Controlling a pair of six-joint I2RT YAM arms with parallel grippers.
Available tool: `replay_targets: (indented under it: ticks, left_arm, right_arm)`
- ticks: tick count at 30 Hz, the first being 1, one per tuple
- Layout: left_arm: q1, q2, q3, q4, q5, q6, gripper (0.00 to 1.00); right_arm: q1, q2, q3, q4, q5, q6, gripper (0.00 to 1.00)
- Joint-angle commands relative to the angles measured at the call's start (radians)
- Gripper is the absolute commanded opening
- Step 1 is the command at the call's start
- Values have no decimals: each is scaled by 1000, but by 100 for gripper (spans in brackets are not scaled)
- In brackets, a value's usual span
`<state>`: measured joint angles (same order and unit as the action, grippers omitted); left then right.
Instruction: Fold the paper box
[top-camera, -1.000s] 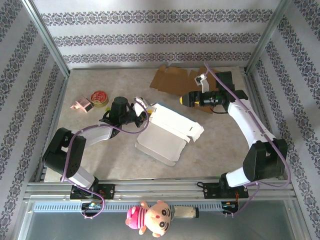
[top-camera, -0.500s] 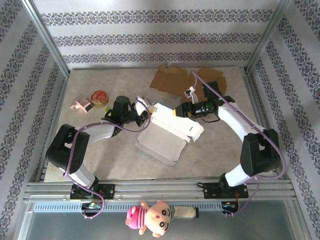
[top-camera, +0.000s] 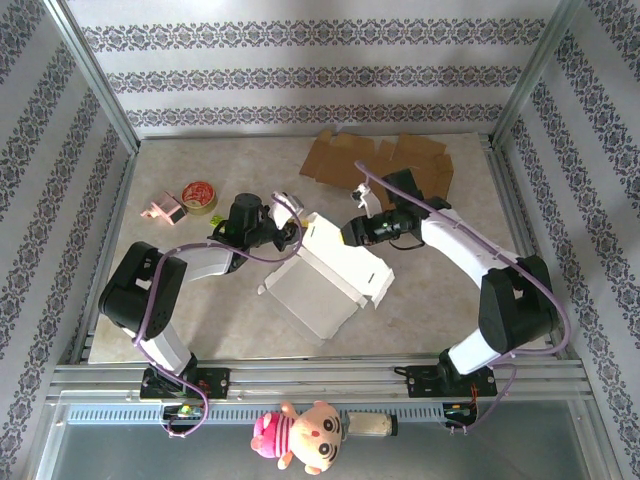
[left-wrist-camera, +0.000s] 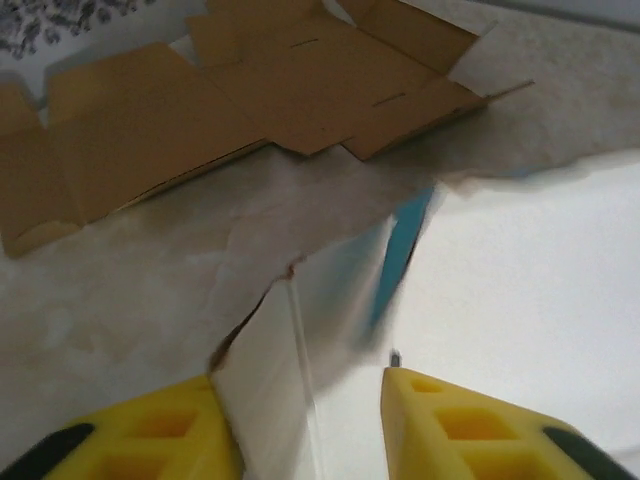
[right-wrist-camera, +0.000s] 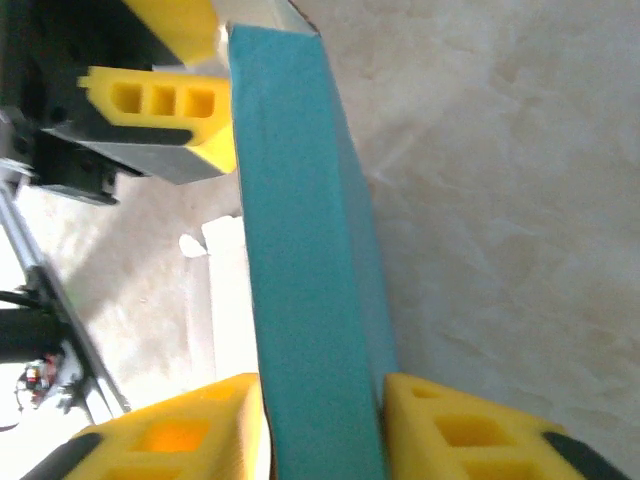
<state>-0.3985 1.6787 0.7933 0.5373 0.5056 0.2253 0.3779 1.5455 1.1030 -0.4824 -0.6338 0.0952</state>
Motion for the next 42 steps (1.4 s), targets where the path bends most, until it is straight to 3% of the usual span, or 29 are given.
replay_targets:
  ticks: [1,9,16,19,22,24,28,31,36,42]
  left_arm:
    - [-10,-13,-32,81,-45,-13,50]
    - [-13,-155,-92,103,-119,-136,82]
    - [-22,-352,-107,-61,-217,-345,94]
    - [-22,-420,-69,-216,-337,-589,92]
    - [-23,-444,8,-426,-406,-886,83]
    - [-23,-435,23,-458,-370,-1066,76]
    - [-24,-350,22,-347,-197,-1369,67]
    - [-28,-279,52,-300,-112,-1456,66]
    - [-39,-220,63,-245,-102,-1503,63]
    - [-42,-197,59,-191,-100,-1507,56]
  right_arm:
    - [38,-55,-9,-3,140,-82,32]
    - [129,-122,-23,13,419,-209,9]
    - [211,-175,-29,41,642,-363,0]
    - [256,-211,-68,130,772,-497,0]
    - [296,-249,-143,281,869,-671,0]
    - [315,-261,-201,393,921,-783,0]
    - [349,-246,-300,598,997,-976,0]
    - [375,-211,-326,696,1071,-1082,0]
    - [410,-165,-376,891,1156,-1250,0]
    - [419,-139,-385,979,1159,-1331,0]
